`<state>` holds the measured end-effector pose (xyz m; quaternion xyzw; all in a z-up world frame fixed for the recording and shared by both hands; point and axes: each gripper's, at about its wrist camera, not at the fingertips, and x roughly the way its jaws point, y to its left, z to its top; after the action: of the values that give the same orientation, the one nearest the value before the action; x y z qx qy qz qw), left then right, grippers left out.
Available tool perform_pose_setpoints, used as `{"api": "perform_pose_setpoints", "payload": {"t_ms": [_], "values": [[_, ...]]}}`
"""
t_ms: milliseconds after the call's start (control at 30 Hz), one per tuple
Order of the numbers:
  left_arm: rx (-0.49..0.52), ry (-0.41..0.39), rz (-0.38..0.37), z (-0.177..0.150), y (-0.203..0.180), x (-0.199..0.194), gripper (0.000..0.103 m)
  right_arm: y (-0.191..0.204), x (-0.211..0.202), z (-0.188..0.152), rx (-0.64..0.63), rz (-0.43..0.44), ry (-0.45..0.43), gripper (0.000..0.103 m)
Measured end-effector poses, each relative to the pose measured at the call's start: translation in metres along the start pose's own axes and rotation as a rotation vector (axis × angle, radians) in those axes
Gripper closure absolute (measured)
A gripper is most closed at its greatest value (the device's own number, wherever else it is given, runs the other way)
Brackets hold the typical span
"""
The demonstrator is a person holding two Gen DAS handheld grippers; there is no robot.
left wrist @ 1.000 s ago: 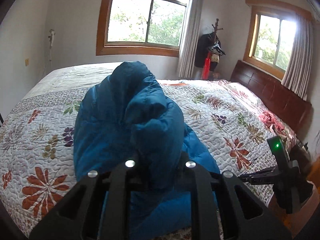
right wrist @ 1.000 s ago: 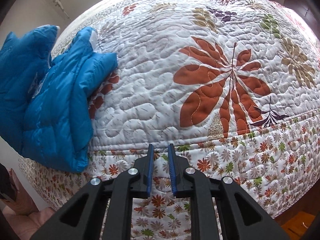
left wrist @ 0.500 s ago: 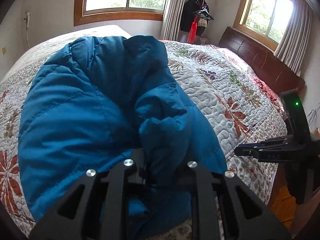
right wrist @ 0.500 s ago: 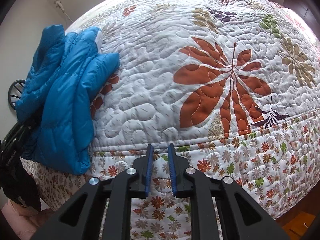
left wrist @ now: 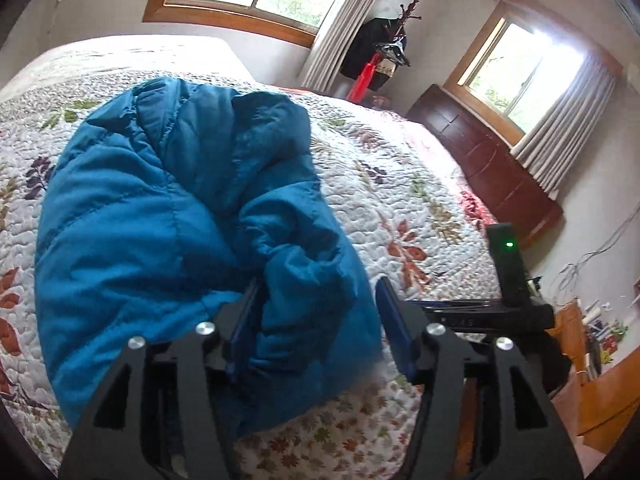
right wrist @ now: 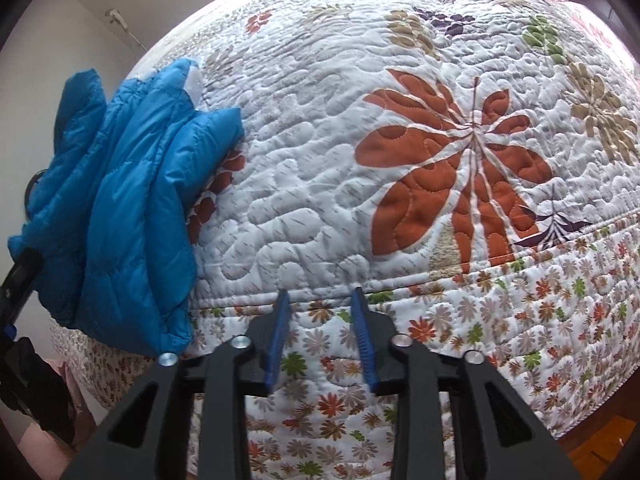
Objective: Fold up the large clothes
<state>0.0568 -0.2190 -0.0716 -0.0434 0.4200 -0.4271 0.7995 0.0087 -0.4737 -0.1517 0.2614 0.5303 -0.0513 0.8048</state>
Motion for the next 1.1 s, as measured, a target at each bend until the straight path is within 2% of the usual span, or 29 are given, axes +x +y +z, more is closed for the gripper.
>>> {"api": "perform_pose_setpoints", "payload": {"t_ms": [100, 233, 267, 300, 400, 467, 500, 567, 633, 733, 933, 1100], "values": [[-0.013, -0.005, -0.064, 0.000, -0.003, -0.014, 0.045, 0.010, 0.000, 0.000, -0.032, -0.043, -0.002, 0.056], [-0.098, -0.002, -0.237, 0.006, 0.008, -0.055, 0.042, 0.009, -0.001, 0.002, -0.025, -0.031, 0.010, 0.056], [-0.111, -0.027, -0.233, 0.008, 0.014, -0.069, 0.039, 0.009, -0.002, 0.003, -0.023, -0.029, 0.012, 0.056], [-0.123, -0.053, -0.174, 0.010, 0.020, -0.079, 0.038, 0.010, -0.005, 0.005, -0.023, -0.028, 0.008, 0.056], [-0.176, -0.142, 0.078, 0.019, 0.057, -0.106, 0.034, 0.021, -0.026, 0.012, -0.042, -0.005, -0.035, 0.056], [-0.220, -0.138, 0.324, 0.025, 0.082, -0.106, 0.033, 0.036, -0.042, 0.019, -0.073, 0.023, -0.065, 0.056], [-0.230, -0.127, 0.383, 0.028, 0.092, -0.102, 0.033, 0.045, -0.050, 0.024, -0.092, 0.035, -0.074, 0.056], [-0.248, -0.054, 0.465, 0.035, 0.111, -0.086, 0.033, 0.066, -0.060, 0.035, -0.133, 0.056, -0.082, 0.056], [-0.265, 0.021, 0.474, 0.040, 0.122, -0.064, 0.033, 0.088, -0.066, 0.046, -0.171, 0.080, -0.076, 0.054], [-0.243, 0.097, 0.509, 0.041, 0.126, -0.036, 0.033, 0.116, -0.066, 0.061, -0.194, 0.128, -0.050, 0.045], [-0.231, 0.074, 0.521, 0.044, 0.128, -0.037, 0.033, 0.152, -0.046, 0.085, -0.196, 0.198, 0.013, 0.040], [-0.238, 0.062, 0.510, 0.042, 0.130, -0.037, 0.034, 0.162, -0.018, 0.091, -0.187, 0.204, 0.083, 0.040]]}}
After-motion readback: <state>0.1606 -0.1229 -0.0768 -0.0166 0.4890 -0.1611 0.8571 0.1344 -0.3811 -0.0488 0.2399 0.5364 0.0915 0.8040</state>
